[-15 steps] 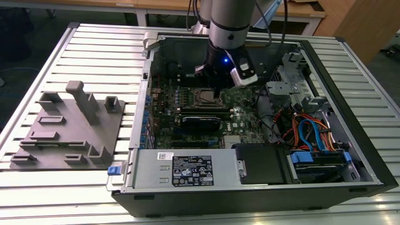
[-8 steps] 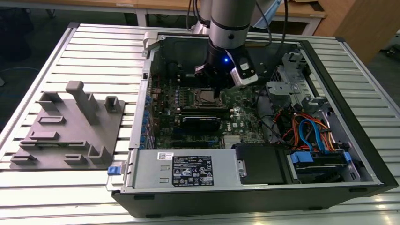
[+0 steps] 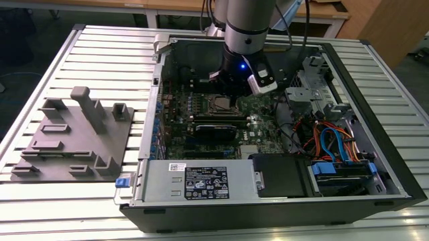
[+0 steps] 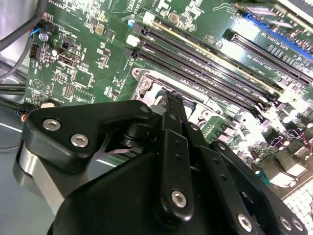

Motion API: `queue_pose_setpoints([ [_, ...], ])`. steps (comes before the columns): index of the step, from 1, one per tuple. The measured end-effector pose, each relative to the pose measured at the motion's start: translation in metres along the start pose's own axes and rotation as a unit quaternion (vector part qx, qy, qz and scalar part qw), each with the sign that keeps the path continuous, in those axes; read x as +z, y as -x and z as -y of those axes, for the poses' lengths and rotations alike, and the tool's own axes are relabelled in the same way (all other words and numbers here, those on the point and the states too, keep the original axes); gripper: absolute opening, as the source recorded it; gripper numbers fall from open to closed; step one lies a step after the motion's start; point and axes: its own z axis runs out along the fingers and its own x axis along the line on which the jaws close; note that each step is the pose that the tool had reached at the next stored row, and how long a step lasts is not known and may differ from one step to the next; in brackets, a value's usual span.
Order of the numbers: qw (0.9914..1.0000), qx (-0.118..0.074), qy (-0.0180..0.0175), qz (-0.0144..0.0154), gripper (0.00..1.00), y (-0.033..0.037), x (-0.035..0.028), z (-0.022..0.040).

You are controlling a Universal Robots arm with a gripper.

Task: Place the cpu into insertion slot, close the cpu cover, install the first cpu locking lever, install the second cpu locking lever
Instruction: 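Install the second cpu locking lever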

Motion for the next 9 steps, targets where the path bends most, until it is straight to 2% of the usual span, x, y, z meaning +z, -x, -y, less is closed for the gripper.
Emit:
queue_pose_setpoints([
  [9,1.0,0.0,0.0,0.0,0.11,0.0003,-0.0002,0.0061],
])
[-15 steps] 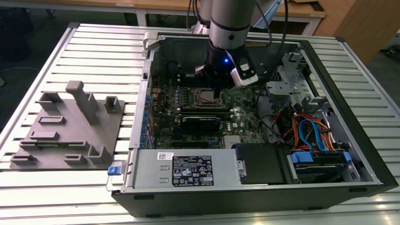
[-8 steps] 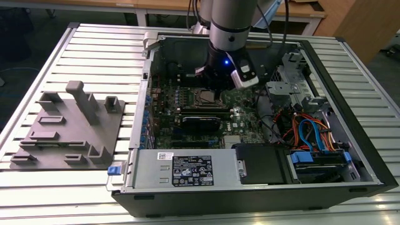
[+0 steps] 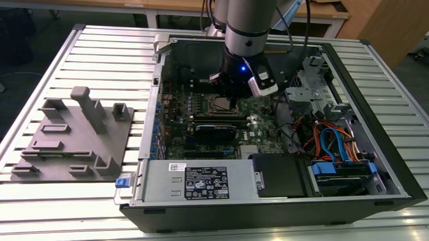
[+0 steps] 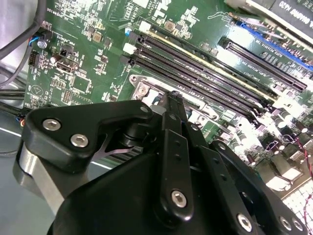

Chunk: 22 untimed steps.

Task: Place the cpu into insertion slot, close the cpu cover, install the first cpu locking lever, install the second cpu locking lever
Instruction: 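Install the second cpu locking lever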

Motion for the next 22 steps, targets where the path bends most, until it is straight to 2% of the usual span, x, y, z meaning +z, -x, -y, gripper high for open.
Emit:
queue_pose_setpoints([
  [14,1.0,0.0,-0.0003,0.0,0.11,-0.0002,0.0,0.0003],
  [15,1.0,0.0,-0.0005,-0.0013,0.11,-0.0001,-0.0001,0.0003],
  [16,0.99999,0.0,-0.0006,-0.0045,0.11,0.0004,0.0,0.0003],
  [18,0.99992,0.0,-0.0011,-0.0128,0.11,0.0019,0.0,0.0002],
  [19,0.99988,0.0,-0.0013,-0.0153,0.11,0.0021,-0.0001,0.0002],
  [22,0.99983,0.001,-0.0008,-0.0185,0.11,0.0023,0.0001,0.002],
])
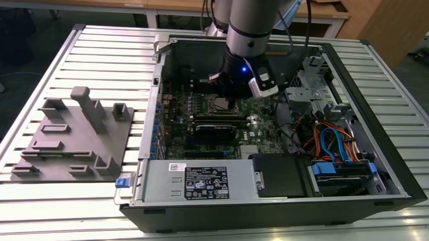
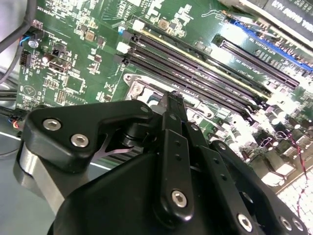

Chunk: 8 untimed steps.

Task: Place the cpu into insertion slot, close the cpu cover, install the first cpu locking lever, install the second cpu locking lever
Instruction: 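Install the second cpu locking lever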

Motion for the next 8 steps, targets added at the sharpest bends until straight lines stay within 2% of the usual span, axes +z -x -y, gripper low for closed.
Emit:
queue_pose_setpoints([
  [4,1.0,0.0,0.0016,-0.0017,0.11,-0.0023,0.0013,0.0036],
  [8,0.99999,0.0,0.004,-0.0019,0.11,-0.0164,0.004,0.0047],
])
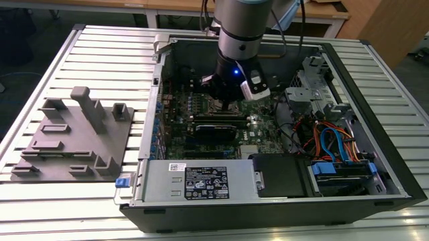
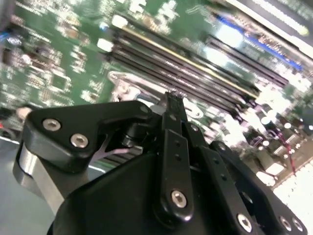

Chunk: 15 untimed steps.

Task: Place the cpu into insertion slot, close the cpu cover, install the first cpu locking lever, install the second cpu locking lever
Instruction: 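Install the second cpu locking lever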

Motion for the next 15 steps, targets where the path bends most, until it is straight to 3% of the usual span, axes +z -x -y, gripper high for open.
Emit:
queue_pose_setpoints([
  [2,1.0,0.0,0.0012,0.0,0.11,-0.0067,0.0014,0.0005],
  [4,1.0,0.0,0.0027,-0.0002,0.11,-0.0083,0.0022,0.002],
  [5,0.99999,0.0,0.0052,-0.0006,0.11,-0.0082,0.0024,0.0038],
  [7,0.99992,0.0,0.0125,-0.0015,0.11,-0.008,0.0023,0.007],
  [12,0.99933,-0.001,0.0364,-0.0044,0.11,-0.0085,0.0025,0.0106],
  [15,0.99914,-0.001,0.041,-0.0056,0.11,-0.0092,0.0032,0.0147],
])
